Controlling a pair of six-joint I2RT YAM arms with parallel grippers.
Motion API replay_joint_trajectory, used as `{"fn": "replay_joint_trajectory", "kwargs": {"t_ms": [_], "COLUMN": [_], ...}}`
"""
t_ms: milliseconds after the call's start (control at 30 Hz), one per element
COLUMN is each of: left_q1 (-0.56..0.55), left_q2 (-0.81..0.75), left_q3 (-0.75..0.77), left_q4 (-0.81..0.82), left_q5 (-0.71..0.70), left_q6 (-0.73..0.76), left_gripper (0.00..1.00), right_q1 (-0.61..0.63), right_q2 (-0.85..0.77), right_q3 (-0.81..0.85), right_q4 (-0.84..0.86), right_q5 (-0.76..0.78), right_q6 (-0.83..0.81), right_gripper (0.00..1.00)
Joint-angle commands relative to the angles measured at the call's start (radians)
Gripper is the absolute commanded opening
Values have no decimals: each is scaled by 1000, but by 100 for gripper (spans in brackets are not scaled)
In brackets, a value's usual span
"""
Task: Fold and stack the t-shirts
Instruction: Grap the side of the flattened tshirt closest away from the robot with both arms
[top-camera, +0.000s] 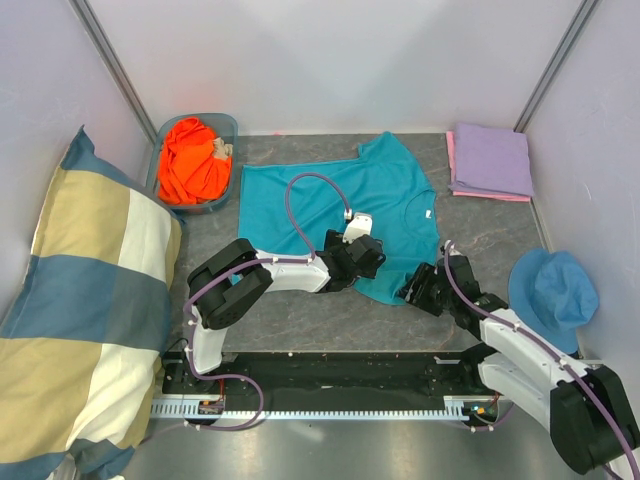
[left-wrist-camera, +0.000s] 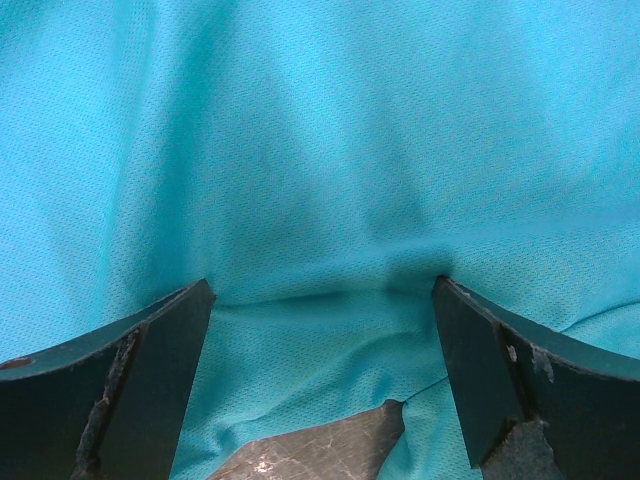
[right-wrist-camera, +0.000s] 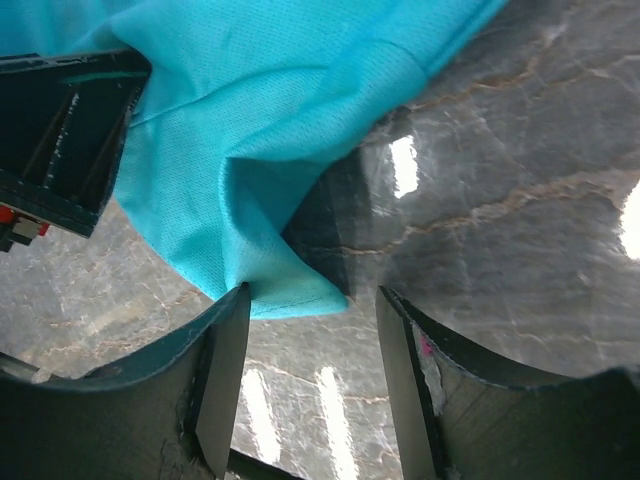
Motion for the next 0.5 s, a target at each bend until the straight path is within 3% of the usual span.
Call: {"fn": "replay_joint_trajectory", "kwargs": {"t_ms": [0,333,467], "left_q1": [-2,0,1], "left_q2": [27,27,28], "left_q3": [-34,-37,-37], "left_q4": [-91,-94,-93], "left_q5": [67,64,64], "left_q6": [10,8,10], "left_gripper": [100,100,100], "right_q1": [11,20,21], "right_q2": [43,132,152], "right_q3": [-31,-73,-82], "right_q4": [47,168,195], "right_q5": [-5,-30,-32], "right_q6": [6,17,20], "right_gripper": [60,55,46]}}
